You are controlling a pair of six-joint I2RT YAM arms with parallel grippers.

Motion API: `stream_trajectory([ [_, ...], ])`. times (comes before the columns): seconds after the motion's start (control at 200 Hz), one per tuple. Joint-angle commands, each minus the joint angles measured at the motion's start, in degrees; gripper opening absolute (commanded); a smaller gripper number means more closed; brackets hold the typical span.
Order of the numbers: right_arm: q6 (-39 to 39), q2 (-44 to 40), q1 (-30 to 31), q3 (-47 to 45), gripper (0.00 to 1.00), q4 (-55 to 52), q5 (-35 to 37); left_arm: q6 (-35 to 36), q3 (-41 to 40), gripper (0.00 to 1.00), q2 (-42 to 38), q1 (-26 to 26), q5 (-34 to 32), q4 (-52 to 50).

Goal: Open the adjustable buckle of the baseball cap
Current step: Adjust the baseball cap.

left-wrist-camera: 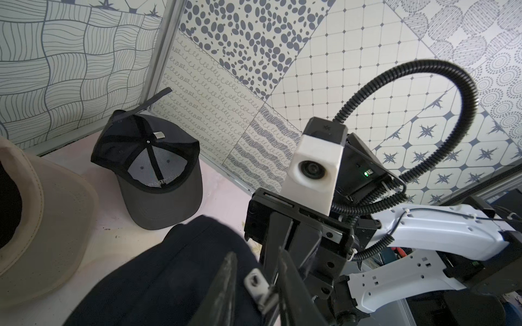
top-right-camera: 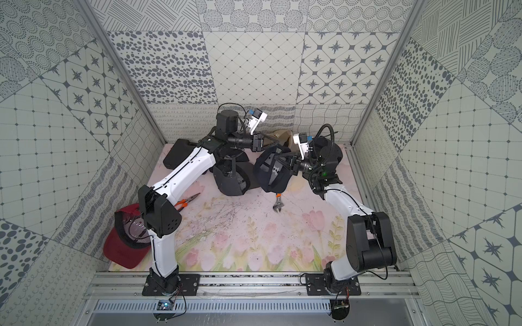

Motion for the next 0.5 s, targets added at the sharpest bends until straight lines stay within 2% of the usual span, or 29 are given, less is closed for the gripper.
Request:
stream_trajectory([
  [0.0, -2.76, -1.49, -0.02, 2.81, 0.00, -2.99, -0.08, 7.27, 0.92, 0.39, -0.76, 0.04, -2.50, -4.35],
  [0.065, -4.26, -1.28, -0.07, 4.10, 0.00, -6.21, -0.15, 8.20, 1.13, 0.50, -1.08, 0.52, -3.64, -5.27],
  [0.145, -5.11, -0.80, -0.29, 5.96, 0.00, -9.00, -1.44, 8.56, 1.18, 0.56, -1.27, 1.22, -3.51, -5.30],
  [0.495, -10.95, -0.51, -0.73, 11.46, 0.00, -18.90, -6.96, 13.16, -2.45, 0.61, -4.73, 2.99, -1.28, -5.92],
])
